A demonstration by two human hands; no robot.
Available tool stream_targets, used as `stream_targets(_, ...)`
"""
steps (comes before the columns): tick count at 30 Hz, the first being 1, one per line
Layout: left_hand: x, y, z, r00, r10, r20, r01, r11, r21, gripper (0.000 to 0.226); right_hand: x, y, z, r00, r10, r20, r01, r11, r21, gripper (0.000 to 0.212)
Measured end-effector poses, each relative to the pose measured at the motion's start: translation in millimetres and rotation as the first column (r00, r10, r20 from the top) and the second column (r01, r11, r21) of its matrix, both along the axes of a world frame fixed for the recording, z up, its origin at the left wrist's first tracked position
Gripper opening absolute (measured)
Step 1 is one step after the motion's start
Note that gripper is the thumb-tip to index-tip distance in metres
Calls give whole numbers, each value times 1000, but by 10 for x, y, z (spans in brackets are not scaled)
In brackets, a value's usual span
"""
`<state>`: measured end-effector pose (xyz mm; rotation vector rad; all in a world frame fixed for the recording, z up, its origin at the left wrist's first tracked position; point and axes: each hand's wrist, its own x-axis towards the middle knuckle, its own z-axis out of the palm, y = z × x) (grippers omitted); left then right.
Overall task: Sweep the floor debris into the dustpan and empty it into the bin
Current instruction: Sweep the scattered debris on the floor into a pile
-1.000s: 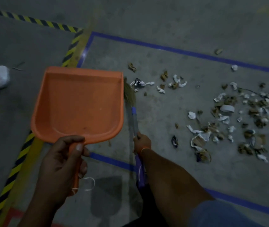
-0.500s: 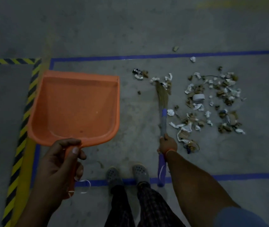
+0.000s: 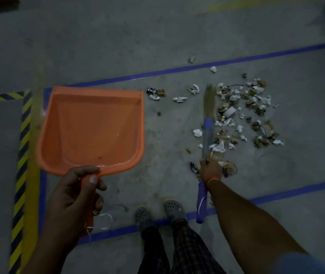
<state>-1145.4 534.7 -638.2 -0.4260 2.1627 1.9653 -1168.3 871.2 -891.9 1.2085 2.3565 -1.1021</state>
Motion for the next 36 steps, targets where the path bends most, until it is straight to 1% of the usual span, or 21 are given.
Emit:
stream_targets(2,12,-64,-7,1000,-3,-7,3,1000,8,14,31,-293,-46,998,-8,-56,2,993,-114,34)
stream_targets(4,23,-152,-13,1000,2,-13,-1,1000,10,12,22,-648,-126,996,7,-84,-23,982,-188,39)
stream_targets(8,35,-374,-11,999,30,-21,-30,1000,-7,12,-92,-1432,-132,984,157,-81,-173,944,-280,41)
stream_targets(12,70,-608,-33,996,90,-26,-91,995,-41,14,-266,-2147,-283,917,393,-70,-397,880,-262,36)
stream_targets(15,87,-743,-73,992,128,-21,-129,991,-42,15,-434,-2542,-334,897,442,-23,-427,849,-312,35)
stream_targets(18,99,-828,-119,989,149,-20,-150,987,-51,17,-618,-2781,-409,834,552,18,-526,804,-279,33)
stream_targets(21,106,-847,-166,985,173,-20,-174,984,-42,17,-769,-2794,-491,866,497,51,-466,841,-276,33)
stream_targets(24,102,-829,-202,983,181,-15,-181,982,-50,18,-891,-2572,-527,888,455,63,-435,876,-208,33)
stream_targets(27,89,-761,-209,983,180,-21,-181,982,-52,17,-959,-2145,-528,924,372,93,-362,926,-104,35)
stream_targets(32,12,-543,-167,989,151,-9,-151,988,-18,16,-965,-1285,-491,958,242,155,-243,970,-10,34)
stream_targets(34,-25,-428,-142,991,132,-17,-132,991,0,16,-918,-928,-484,972,170,164,-176,984,21,34)
stream_targets(36,-57,-321,-121,994,111,-24,-111,994,5,17,-862,-581,-473,983,67,169,-73,997,30,34)
